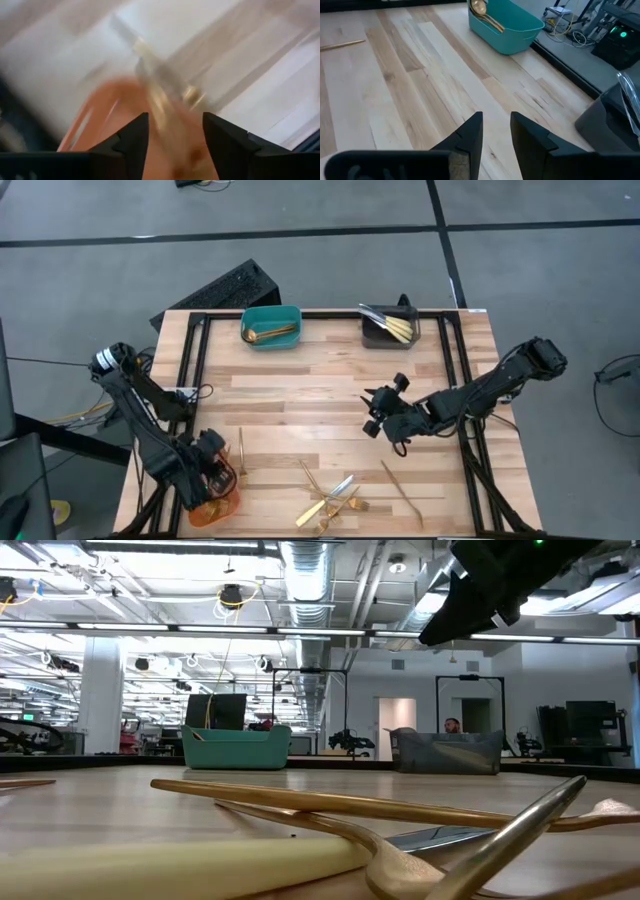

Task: Sort silverware by color (type)
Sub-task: Put the gold fork into the orange bin, then adjust the orange bin

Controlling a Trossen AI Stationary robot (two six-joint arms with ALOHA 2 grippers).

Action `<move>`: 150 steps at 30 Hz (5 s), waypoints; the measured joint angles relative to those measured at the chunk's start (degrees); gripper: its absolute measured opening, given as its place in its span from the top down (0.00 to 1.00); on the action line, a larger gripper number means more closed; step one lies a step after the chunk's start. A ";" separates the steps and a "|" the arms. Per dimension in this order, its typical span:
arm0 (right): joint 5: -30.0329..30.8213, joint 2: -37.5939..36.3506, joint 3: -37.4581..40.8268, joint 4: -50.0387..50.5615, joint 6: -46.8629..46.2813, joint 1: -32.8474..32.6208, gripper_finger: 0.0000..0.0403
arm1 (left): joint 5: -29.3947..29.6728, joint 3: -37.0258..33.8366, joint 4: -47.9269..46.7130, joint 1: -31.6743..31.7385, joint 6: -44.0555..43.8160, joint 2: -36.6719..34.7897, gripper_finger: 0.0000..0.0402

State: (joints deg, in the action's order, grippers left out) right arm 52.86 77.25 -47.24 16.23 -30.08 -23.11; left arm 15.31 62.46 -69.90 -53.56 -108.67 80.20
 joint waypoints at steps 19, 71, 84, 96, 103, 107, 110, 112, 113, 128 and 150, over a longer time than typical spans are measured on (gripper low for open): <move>-1.94 0.00 0.00 10.15 -12.41 -1.69 0.69 | 4.54 -0.87 4.85 19.66 22.94 14.06 0.57; -2.07 7.76 -0.02 6.67 -13.47 -1.86 0.69 | -2.98 9.08 7.31 14.65 54.80 20.26 0.99; -2.21 7.76 -0.02 5.39 -13.43 -0.65 0.69 | -16.63 22.44 -19.65 1.27 84.41 20.13 0.96; -5.07 7.76 -0.02 4.06 -13.03 1.19 0.69 | -25.41 22.45 -19.39 0.05 87.96 20.22 0.96; -5.05 7.76 -0.02 3.66 -12.99 1.16 0.69 | -26.59 16.34 -10.49 0.08 81.26 20.29 0.90; -5.07 7.76 -0.03 3.78 -12.99 1.16 0.69 | -29.40 13.12 -9.47 -0.14 80.63 20.33 0.81; -5.07 7.76 -0.03 3.85 -12.99 1.16 0.69 | -28.36 12.33 -12.90 -0.11 77.33 20.33 0.74; -5.06 7.76 -0.04 3.85 -12.99 1.16 0.69 | -28.29 11.93 -14.18 -0.07 76.13 20.33 0.71; -5.06 7.76 -0.03 3.85 -12.99 1.16 0.69 | -28.40 11.58 -13.65 -0.10 76.42 20.33 0.71; -5.13 7.76 -0.03 3.96 -12.99 1.01 0.69 | -18.03 -1.94 -8.08 0.60 85.55 20.16 0.85; -8.70 7.76 -0.04 0.97 -13.00 3.44 0.69 | 27.50 10.46 -0.09 10.70 88.37 20.33 0.92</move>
State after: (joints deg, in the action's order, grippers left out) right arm 44.16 85.01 -47.29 17.20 -43.08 -19.68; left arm 42.81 72.91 -69.98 -42.85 -20.30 100.53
